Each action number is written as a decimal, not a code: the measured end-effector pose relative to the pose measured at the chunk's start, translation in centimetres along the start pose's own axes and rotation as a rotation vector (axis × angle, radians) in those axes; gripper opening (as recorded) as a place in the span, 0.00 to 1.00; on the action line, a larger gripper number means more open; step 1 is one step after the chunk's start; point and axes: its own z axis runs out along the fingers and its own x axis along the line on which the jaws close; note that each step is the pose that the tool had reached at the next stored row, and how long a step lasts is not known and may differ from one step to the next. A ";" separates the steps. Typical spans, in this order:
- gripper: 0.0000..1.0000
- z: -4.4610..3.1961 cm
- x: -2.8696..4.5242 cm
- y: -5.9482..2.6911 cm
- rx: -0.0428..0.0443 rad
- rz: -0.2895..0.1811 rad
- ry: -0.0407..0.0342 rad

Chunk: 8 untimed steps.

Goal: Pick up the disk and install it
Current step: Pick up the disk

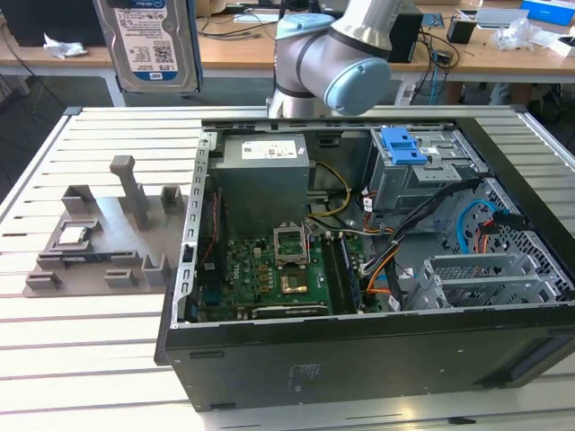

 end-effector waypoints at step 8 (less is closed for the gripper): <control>0.36 -0.03 -0.08 -3.61 -0.0001 0.000 0.0000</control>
